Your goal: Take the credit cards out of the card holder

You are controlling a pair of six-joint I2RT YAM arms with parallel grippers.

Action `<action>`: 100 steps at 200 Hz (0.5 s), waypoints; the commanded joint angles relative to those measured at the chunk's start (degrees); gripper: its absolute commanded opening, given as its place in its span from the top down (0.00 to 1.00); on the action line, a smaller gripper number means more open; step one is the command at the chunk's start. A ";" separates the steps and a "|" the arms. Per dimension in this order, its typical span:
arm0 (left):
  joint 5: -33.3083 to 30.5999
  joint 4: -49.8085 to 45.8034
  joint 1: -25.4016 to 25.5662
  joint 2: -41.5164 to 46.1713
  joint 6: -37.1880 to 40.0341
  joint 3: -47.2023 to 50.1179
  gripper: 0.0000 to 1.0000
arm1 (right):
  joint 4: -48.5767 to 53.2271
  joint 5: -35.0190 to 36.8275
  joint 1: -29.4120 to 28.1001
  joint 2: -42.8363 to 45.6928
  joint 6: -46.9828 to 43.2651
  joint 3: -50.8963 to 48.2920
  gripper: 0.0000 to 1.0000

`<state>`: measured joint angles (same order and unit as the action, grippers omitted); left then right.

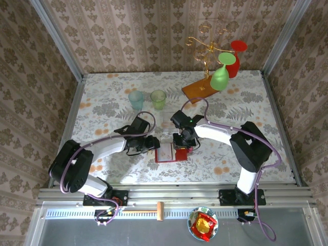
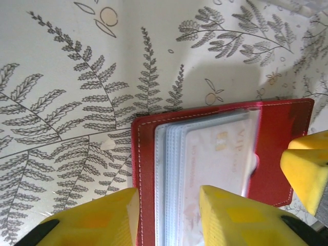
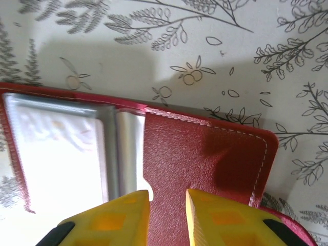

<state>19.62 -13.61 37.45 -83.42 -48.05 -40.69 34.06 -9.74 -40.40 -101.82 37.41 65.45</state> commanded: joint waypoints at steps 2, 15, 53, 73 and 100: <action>0.49 -1.65 -0.04 2.02 -0.50 -1.48 0.63 | 1.51 -0.80 0.07 3.04 1.06 -0.12 0.72; 1.72 -1.19 0.13 1.88 -0.48 -1.82 0.64 | 0.08 -2.89 0.15 3.71 1.70 -0.72 0.71; 5.45 2.64 1.35 0.05 -2.25 -1.68 0.69 | -8.64 -10.52 0.86 5.20 5.79 -4.31 0.71; 6.62 5.12 2.30 -0.90 -3.46 -1.35 0.72 | -12.12 -12.45 1.16 5.74 7.64 -6.34 0.71; 8.26 8.36 2.83 -2.42 -4.62 -0.68 0.77 | -15.60 -14.07 2.59 6.42 10.02 -9.57 0.74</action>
<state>24.99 -9.10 39.79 -84.42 -50.63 -41.32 23.29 -20.01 -39.11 -97.56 43.83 58.57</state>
